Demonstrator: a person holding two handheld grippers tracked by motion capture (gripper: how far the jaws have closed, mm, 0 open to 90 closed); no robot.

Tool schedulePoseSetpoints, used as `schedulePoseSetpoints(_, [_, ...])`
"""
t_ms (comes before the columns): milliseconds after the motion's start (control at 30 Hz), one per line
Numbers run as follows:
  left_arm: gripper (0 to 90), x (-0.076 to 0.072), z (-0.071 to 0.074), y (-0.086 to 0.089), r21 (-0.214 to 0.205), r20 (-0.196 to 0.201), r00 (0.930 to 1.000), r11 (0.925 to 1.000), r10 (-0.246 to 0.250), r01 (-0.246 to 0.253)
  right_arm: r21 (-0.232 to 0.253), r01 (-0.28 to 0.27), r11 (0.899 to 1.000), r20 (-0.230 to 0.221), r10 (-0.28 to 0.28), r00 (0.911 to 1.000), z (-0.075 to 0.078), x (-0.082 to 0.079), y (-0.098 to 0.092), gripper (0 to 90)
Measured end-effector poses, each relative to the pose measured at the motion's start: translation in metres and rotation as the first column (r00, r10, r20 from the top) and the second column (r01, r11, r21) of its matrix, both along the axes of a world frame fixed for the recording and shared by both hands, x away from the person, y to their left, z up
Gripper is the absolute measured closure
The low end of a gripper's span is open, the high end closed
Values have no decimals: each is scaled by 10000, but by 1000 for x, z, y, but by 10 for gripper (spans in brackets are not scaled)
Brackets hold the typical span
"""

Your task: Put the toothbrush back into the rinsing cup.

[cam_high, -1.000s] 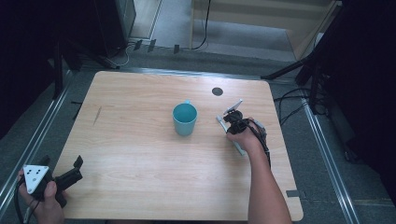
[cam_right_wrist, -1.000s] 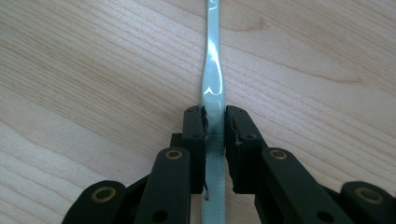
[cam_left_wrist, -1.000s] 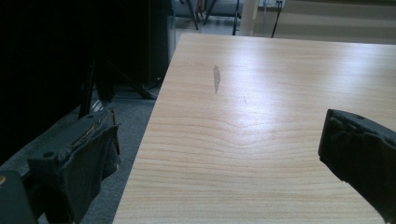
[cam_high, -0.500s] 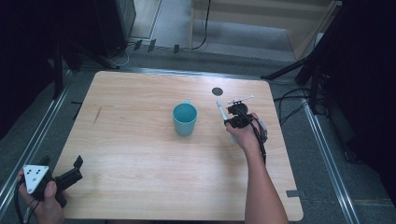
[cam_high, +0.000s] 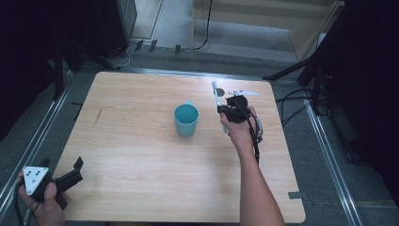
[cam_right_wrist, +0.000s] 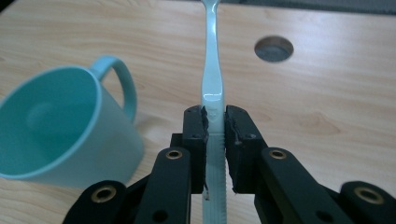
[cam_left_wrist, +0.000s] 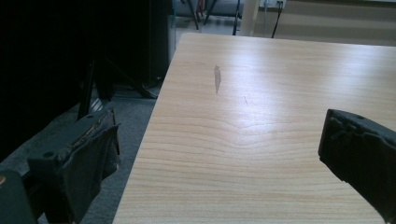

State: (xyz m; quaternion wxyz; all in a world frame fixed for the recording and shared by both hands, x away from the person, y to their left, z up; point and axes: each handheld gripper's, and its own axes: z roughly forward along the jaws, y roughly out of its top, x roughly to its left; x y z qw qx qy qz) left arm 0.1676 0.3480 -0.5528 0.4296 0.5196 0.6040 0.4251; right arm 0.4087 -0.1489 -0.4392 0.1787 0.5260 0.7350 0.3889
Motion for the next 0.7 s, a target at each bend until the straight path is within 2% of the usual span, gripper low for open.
schedulePoseSetpoints(67, [0,0,0,0,-7,3,10000,10000,0,0,132,25,9999,362,-30,9993,4,-2,5,796])
schedulePoseSetpoints(100, [0,0,0,0,-7,3,10000,10000,0,0,132,25,9999,362,-30,9993,4,-2,5,796])
schedulePoseSetpoints(133, [0,0,0,0,-30,5,10000,10000,-2,2,440,59,9990,736,-92,9972,8,-4,9,796])
schedulePoseSetpoints(233, [0,0,0,0,-24,8,10000,10000,-9,9,861,29,9963,1169,-130,9931,13,-7,15,796])
schedulePoseSetpoints(367, [0,0,0,0,-23,4,10000,10000,-21,21,1106,-153,9937,1772,-45,9842,18,-10,26,796])
schedulePoseSetpoints(400, [0,0,0,0,-32,13,10000,10000,-14,14,1106,-153,9937,1772,-45,9842,18,-10,26,796])
schedulePoseSetpoints(433, [0,0,0,0,-27,6,10000,10000,-7,7,1302,-224,9912,2049,-48,9788,20,-11,32,796])
schedulePoseSetpoints(467, [0,0,0,0,-27,6,10000,10000,-7,7,1302,-224,9912,2049,-48,9788,20,-11,32,796])
schedulePoseSetpoints(533, [0,0,0,0,-47,4,10000,10000,-16,16,1615,-317,9864,2526,-103,9675,21,-12,41,796])
schedulePoseSetpoints(567, [0,0,0,0,-47,4,10000,10000,-16,16,1615,-317,9864,2526,-103,9675,21,-12,41,796])
schedulePoseSetpoints(600, [0,0,0,0,-67,9,10000,10000,-7,8,1895,-466,9808,2829,-91,9591,19,-13,49,796])
schedulePoseSetpoints(700, [0,-1,0,1,-37,-6,10000,10000,-22,22,2045,-869,9750,3278,155,9446,16,-13,59,796])
